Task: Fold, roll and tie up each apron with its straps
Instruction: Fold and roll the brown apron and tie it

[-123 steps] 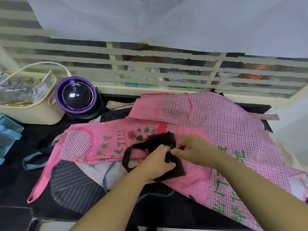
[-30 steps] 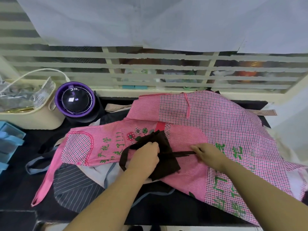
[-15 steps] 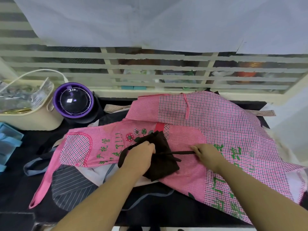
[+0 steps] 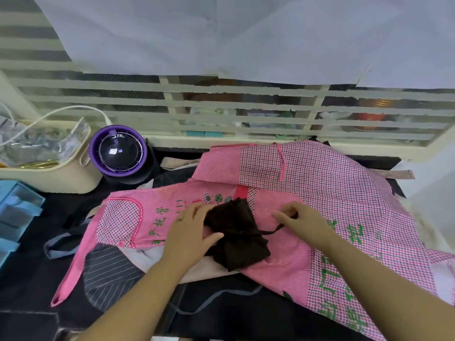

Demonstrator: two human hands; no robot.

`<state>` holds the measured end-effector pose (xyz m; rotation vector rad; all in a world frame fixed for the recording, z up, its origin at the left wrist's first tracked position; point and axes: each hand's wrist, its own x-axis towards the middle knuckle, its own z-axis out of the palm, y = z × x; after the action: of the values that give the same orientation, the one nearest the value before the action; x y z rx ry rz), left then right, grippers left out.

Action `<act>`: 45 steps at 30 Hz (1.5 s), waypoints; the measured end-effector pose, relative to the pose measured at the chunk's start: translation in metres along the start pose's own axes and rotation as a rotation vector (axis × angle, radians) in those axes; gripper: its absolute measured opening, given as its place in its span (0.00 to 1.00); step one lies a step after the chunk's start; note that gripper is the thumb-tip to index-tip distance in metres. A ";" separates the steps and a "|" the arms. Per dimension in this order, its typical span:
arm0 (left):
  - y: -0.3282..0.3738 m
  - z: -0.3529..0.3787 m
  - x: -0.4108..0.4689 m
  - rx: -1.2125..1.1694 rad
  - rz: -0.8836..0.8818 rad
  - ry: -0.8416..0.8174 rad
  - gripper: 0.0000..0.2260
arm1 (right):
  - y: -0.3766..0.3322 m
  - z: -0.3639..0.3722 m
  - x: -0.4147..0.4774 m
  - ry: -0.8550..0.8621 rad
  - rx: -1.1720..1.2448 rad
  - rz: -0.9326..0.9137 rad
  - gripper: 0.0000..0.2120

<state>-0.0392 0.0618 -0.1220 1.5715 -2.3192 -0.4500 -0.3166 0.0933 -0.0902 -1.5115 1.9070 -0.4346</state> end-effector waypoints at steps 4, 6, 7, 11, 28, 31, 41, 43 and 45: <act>-0.004 0.000 -0.009 -0.062 -0.173 -0.075 0.23 | -0.035 0.026 0.007 -0.208 0.130 0.085 0.33; 0.000 -0.005 -0.008 -0.206 -0.239 -0.010 0.18 | -0.041 0.042 0.012 -0.277 0.140 0.113 0.30; 0.000 -0.010 -0.006 -0.286 -0.275 0.011 0.15 | -0.044 0.048 0.014 -0.289 0.165 0.126 0.28; 0.002 -0.044 0.002 -0.773 -0.463 0.063 0.08 | -0.050 0.050 0.018 -0.419 0.587 0.249 0.19; 0.058 -0.259 0.014 -1.339 -0.195 0.418 0.20 | -0.107 -0.041 -0.010 -0.247 1.321 0.182 0.10; 0.075 -0.286 0.015 -0.600 -0.064 0.557 0.25 | -0.125 -0.041 -0.013 -0.282 1.281 0.189 0.11; 0.122 -0.417 0.019 -0.121 0.125 0.874 0.17 | -0.257 -0.060 -0.024 -0.168 0.738 -0.248 0.33; 0.114 -0.446 0.016 -0.070 0.106 0.879 0.16 | -0.310 -0.076 -0.033 -0.087 0.667 -0.446 0.34; 0.104 -0.472 0.011 -0.044 0.086 0.886 0.15 | -0.368 -0.095 -0.049 -0.060 0.571 -0.664 0.25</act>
<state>0.0658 0.0466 0.3493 1.2676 -1.6521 0.1984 -0.1052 0.0248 0.2220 -1.6782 1.0465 -1.1015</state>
